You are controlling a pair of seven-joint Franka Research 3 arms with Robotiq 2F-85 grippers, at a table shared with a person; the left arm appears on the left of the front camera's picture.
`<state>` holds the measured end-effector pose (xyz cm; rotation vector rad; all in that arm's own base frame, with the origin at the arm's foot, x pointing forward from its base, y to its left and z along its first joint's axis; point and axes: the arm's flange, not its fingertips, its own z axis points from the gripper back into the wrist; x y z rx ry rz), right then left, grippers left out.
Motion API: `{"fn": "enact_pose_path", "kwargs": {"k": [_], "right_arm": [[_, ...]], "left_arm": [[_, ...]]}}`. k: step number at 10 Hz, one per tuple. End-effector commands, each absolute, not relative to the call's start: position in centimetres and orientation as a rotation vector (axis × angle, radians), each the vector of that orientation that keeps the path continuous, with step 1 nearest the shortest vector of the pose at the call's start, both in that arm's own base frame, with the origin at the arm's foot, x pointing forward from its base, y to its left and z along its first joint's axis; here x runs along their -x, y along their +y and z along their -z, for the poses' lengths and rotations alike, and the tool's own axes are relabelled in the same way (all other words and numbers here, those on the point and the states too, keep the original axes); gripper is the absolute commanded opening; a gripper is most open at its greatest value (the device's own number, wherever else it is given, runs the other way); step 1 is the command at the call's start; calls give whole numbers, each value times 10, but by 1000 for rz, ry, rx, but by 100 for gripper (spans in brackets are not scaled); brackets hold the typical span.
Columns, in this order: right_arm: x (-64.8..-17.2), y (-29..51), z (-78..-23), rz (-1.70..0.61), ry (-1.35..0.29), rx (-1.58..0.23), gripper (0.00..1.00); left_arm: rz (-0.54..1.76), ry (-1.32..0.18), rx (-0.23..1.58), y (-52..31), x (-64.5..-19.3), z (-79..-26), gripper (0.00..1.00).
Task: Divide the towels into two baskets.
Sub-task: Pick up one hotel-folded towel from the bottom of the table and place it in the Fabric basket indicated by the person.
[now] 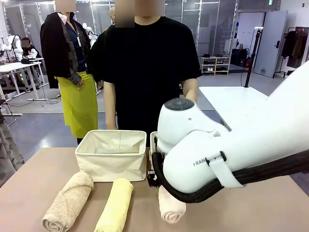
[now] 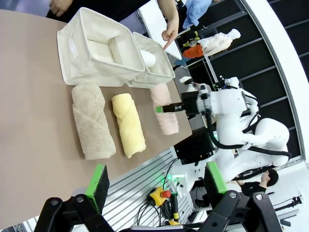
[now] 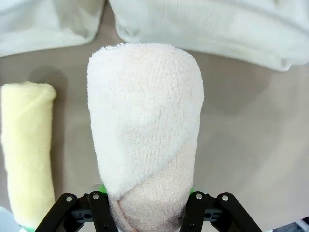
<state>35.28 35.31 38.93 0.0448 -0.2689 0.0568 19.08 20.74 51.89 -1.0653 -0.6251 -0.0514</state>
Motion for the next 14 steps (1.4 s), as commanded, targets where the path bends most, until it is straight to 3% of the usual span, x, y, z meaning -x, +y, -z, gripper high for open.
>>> {"fn": "enact_pose_path", "kwargs": {"k": [1, 5, 6, 7, 8, 12, 14], "right_arm": [[-349, 345, -425, -217, -277, -25, 56], [-378, 339, -485, -619, -180, 34, 56], [-382, 340, -486, -624, -142, 44, 56], [-377, 352, -479, -386, -75, -69, 56], [-373, 341, -483, -586, -193, 34, 56], [-378, 343, -482, -571, -153, 22, 56], [-412, 353, -510, -876, -127, 37, 56]], "left_arm": [[58, -632, 1079, 208, -188, -521, 100], [58, -632, 1079, 208, -188, -521, 100], [58, -632, 1079, 208, -188, -521, 100], [58, -632, 1079, 208, -188, -521, 100], [58, -632, 1079, 208, -188, -521, 100], [58, -632, 1079, 208, -188, -521, 100], [58, -632, 1079, 208, -188, -521, 100]]}}
